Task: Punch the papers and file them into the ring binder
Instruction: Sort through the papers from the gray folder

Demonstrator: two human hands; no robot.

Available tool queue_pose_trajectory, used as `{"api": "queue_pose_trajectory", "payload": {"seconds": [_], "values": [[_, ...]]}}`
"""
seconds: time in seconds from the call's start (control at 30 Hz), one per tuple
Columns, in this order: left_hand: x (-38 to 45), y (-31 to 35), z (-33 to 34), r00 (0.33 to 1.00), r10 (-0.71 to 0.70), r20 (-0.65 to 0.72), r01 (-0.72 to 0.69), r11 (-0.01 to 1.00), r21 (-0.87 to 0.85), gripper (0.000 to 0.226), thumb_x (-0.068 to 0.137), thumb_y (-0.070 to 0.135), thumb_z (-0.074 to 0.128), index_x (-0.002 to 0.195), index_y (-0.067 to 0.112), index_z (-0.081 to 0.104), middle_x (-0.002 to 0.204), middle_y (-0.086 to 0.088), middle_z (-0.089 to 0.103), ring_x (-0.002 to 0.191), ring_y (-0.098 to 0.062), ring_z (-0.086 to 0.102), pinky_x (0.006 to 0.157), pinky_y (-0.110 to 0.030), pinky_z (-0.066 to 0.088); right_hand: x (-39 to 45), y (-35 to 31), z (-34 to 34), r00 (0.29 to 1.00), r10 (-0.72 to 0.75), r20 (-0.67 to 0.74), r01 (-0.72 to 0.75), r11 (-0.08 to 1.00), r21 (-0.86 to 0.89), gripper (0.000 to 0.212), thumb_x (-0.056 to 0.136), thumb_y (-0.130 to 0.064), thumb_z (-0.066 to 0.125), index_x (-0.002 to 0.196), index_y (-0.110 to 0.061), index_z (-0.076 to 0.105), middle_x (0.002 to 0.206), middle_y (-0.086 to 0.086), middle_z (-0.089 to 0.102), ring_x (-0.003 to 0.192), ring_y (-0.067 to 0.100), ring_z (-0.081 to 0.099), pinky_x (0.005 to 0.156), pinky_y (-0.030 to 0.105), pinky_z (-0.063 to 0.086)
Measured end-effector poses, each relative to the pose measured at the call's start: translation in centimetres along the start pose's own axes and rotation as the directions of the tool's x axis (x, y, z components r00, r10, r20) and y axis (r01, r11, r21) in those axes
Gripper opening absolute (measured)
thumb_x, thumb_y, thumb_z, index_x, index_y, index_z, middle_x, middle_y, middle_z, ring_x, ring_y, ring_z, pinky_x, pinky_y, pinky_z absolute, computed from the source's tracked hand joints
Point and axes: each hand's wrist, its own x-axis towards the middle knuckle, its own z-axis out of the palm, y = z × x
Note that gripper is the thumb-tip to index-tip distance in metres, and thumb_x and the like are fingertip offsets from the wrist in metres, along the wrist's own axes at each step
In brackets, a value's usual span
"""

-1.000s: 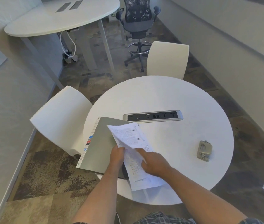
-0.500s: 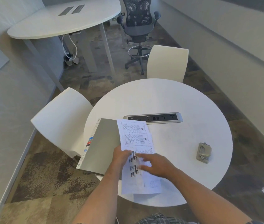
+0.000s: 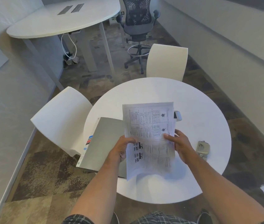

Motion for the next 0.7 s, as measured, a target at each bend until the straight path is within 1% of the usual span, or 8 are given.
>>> {"api": "queue_pose_trajectory", "payload": {"seconds": [0.1, 0.2, 0.27, 0.33, 0.4, 0.5, 0.63, 0.7], "values": [[0.1, 0.7, 1.1, 0.998, 0.05, 0.049, -0.052, 0.998, 0.024, 0.055, 0.055, 0.011, 0.08, 0.109, 0.008, 0.076, 0.113, -0.016, 0.075, 0.118, -0.038, 0.064, 0.109, -0.057, 0.044, -0.4, -1.1, 0.3, 0.994, -0.087, 0.059, 0.085, 0.996, 0.04, 0.063, 0.067, -0.023, 0.087, 0.125, -0.008, 0.068, 0.117, 0.011, 0.076, 0.109, 0.034, 0.072, 0.093, 0.051, 0.057], [0.1, 1.6, 2.2, 0.988, 0.117, 0.098, -0.127, 0.986, 0.108, 0.056, 0.061, 0.012, 0.087, 0.115, 0.017, 0.072, 0.114, -0.005, 0.077, 0.111, -0.022, 0.07, 0.099, -0.043, 0.053, -0.5, -2.3, 0.6, 0.993, -0.091, 0.082, 0.088, 0.996, 0.03, 0.059, 0.063, -0.014, 0.088, 0.118, -0.003, 0.071, 0.114, 0.015, 0.076, 0.108, 0.039, 0.071, 0.092, 0.055, 0.058], [0.3, 2.4, 2.8, 0.98, 0.16, 0.117, -0.173, 0.979, 0.112, 0.063, 0.062, 0.01, 0.09, 0.122, 0.013, 0.069, 0.117, -0.005, 0.076, 0.111, -0.023, 0.071, 0.098, -0.047, 0.056, -0.5, -3.5, 0.8, 0.989, -0.124, 0.087, 0.124, 0.992, 0.002, 0.058, 0.062, -0.01, 0.089, 0.117, -0.002, 0.071, 0.113, 0.015, 0.076, 0.106, 0.036, 0.073, 0.091, 0.056, 0.058], [0.3, 3.3, 3.1, 0.974, 0.211, 0.086, -0.218, 0.972, 0.086, 0.065, 0.064, 0.006, 0.091, 0.125, 0.008, 0.067, 0.117, -0.008, 0.076, 0.11, -0.027, 0.072, 0.095, -0.051, 0.058, -0.7, -5.1, 0.9, 0.978, -0.192, 0.085, 0.195, 0.981, -0.026, 0.056, 0.062, -0.008, 0.089, 0.116, -0.001, 0.072, 0.112, 0.013, 0.077, 0.104, 0.031, 0.074, 0.087, 0.051, 0.061], [0.4, 4.2, 3.2, 0.968, 0.246, 0.045, -0.248, 0.967, 0.052, 0.065, 0.061, 0.006, 0.092, 0.122, 0.008, 0.069, 0.116, -0.01, 0.076, 0.107, -0.029, 0.073, 0.09, -0.05, 0.06, -0.9, -6.6, 0.8, 0.962, -0.256, 0.092, 0.263, 0.963, -0.064, 0.05, 0.061, -0.007, 0.089, 0.109, -0.003, 0.075, 0.108, 0.01, 0.078, 0.099, 0.026, 0.076, 0.079, 0.041, 0.063], [0.7, 4.7, 3.6, 0.962, 0.274, 0.006, -0.274, 0.959, 0.073, 0.065, 0.054, 0.015, 0.095, 0.114, 0.013, 0.072, 0.113, -0.008, 0.076, 0.104, -0.028, 0.073, 0.085, -0.048, 0.061, -1.0, -7.6, 0.3, 0.944, -0.312, 0.105, 0.322, 0.941, -0.107, 0.033, 0.06, -0.006, 0.088, 0.091, -0.014, 0.079, 0.098, 0.002, 0.08, 0.088, 0.018, 0.076, 0.071, 0.033, 0.064], [0.8, 2.0, 3.4, 0.972, 0.232, 0.036, -0.235, 0.963, 0.135, 0.05, 0.064, 0.01, 0.093, 0.11, 0.012, 0.075, 0.111, -0.007, 0.077, 0.102, -0.025, 0.074, 0.08, -0.036, 0.062, -0.5, -4.4, -1.5, 0.973, -0.225, 0.05, 0.231, 0.949, -0.214, 0.036, 0.053, -0.012, 0.093, 0.086, -0.019, 0.08, 0.097, 0.005, 0.08, 0.094, 0.025, 0.075, 0.078, 0.041, 0.063], [0.8, -0.3, 2.9, 0.983, 0.183, 0.032, -0.186, 0.961, 0.203, 0.041, 0.073, 0.008, 0.089, 0.111, 0.013, 0.075, 0.112, -0.007, 0.077, 0.106, -0.025, 0.072, 0.082, -0.032, 0.061, -0.5, -1.8, -2.6, 0.988, -0.154, 0.03, 0.156, 0.952, -0.264, 0.039, 0.056, -0.009, 0.096, 0.089, -0.022, 0.079, 0.094, 0.0, 0.08, 0.098, 0.025, 0.073, 0.078, 0.035, 0.06]]}}
